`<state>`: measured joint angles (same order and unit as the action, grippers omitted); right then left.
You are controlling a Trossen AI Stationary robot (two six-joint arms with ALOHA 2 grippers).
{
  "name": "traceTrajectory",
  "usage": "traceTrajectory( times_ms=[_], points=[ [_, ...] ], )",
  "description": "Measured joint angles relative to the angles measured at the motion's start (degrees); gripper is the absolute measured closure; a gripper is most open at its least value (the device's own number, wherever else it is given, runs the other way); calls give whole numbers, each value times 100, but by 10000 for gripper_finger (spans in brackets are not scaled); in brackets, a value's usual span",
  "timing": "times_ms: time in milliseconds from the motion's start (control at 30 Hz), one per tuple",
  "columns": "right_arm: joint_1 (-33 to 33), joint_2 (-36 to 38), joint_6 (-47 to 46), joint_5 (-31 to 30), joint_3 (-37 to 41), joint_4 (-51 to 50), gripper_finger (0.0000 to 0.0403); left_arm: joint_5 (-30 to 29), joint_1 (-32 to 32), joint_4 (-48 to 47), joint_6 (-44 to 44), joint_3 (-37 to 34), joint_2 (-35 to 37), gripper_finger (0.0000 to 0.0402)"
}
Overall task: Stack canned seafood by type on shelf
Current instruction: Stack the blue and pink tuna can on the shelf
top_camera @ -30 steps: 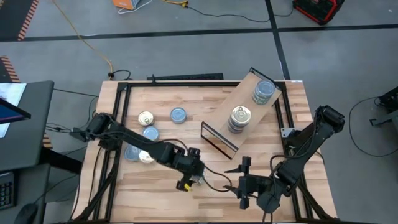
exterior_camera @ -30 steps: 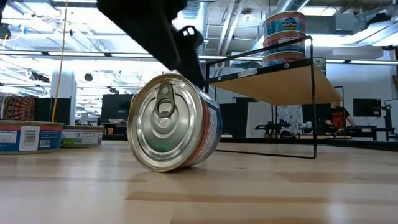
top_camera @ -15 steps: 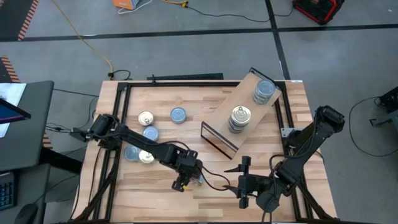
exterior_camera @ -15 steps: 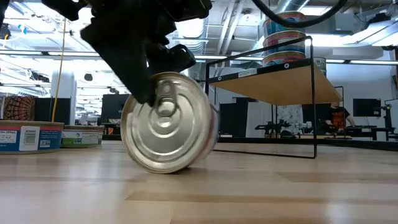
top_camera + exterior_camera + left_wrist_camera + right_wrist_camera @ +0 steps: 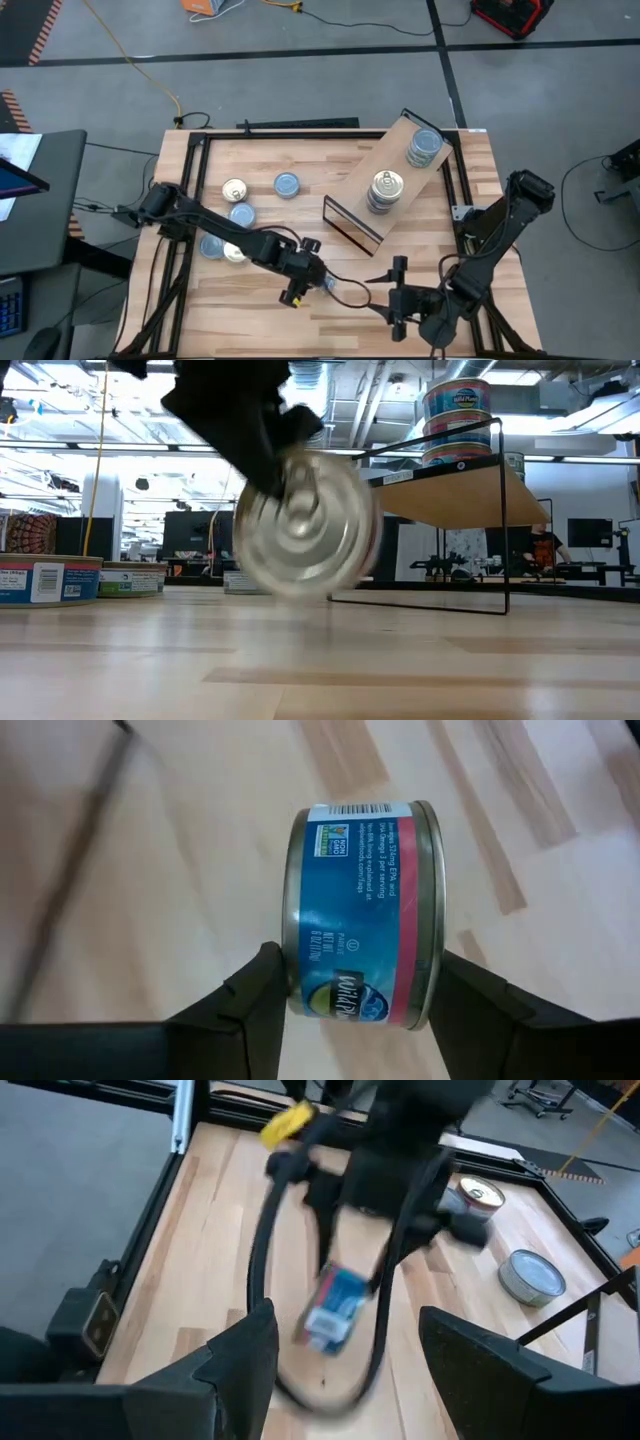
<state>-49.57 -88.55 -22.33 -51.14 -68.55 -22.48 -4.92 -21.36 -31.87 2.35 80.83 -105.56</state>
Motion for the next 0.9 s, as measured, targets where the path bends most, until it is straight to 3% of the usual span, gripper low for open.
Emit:
traceTrajectory(
  times_ms=[400, 567, 767, 900],
  points=[
    [27, -2, -15, -54, 0, -21, 127, -1949, -457, -429, -373, 1, 1130, 210],
    [368, -78, 15, -64, -7, 255, 127, -2443, -679, 211, -298, 1, 1283, 210],
    [554, 40, 15, -93, -4, 50, 127, -2637, -717, 1195, 105, 1, 1330, 210],
    [277, 491, 25, -194, -11, -121, 127, -1910, -198, 1735, -266, 1, 1573, 210]
  ],
)
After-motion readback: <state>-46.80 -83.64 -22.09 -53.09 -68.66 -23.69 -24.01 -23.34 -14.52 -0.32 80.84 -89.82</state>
